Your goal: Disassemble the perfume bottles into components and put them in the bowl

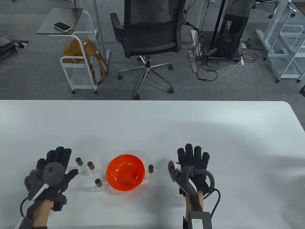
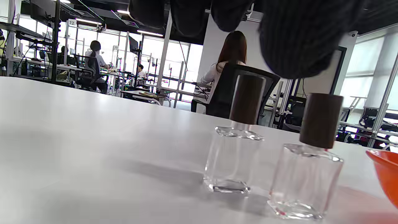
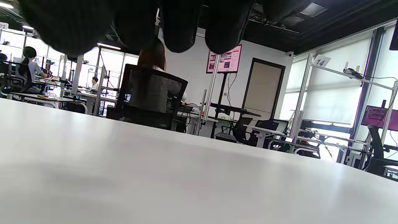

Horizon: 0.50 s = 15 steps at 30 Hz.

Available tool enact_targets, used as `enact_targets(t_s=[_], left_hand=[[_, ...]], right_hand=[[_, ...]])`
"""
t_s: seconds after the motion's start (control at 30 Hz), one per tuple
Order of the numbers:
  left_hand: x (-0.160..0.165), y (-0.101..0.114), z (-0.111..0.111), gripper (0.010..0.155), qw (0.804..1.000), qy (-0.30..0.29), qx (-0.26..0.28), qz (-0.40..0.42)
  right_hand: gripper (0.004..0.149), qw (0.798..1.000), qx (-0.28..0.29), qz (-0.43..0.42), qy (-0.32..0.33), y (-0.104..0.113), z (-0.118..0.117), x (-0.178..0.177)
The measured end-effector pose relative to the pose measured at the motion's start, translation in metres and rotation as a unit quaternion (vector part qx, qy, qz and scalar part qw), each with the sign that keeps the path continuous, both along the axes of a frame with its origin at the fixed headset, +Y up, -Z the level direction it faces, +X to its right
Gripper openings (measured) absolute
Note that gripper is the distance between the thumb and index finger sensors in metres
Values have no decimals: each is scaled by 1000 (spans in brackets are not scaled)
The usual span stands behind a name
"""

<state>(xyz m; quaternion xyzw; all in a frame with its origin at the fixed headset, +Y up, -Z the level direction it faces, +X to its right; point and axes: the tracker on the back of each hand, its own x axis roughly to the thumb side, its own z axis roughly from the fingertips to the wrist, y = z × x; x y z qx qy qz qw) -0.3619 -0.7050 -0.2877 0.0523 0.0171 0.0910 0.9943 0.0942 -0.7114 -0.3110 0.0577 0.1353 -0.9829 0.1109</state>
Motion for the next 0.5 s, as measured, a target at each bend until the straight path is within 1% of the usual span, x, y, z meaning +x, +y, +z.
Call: enact_targets(t_s=[0.33,0.37,0.43,0.5], left_hand=[[0,-3,-4,85,1000,-3,-10,26],[-1,-4,-6,85,999,0,-16,28],[-5,-12,-12,86,998,9,-44,39],[-10,-21,-20,90,995,13,-72,70]], right_hand=[[65,1000,1,-17,10,7,0,-7],[65,1000,1,-21,10,8,0,-7],[65,999,0,-33,12,11,0,-8],[65,999,3,-40,14,14,0,-9]])
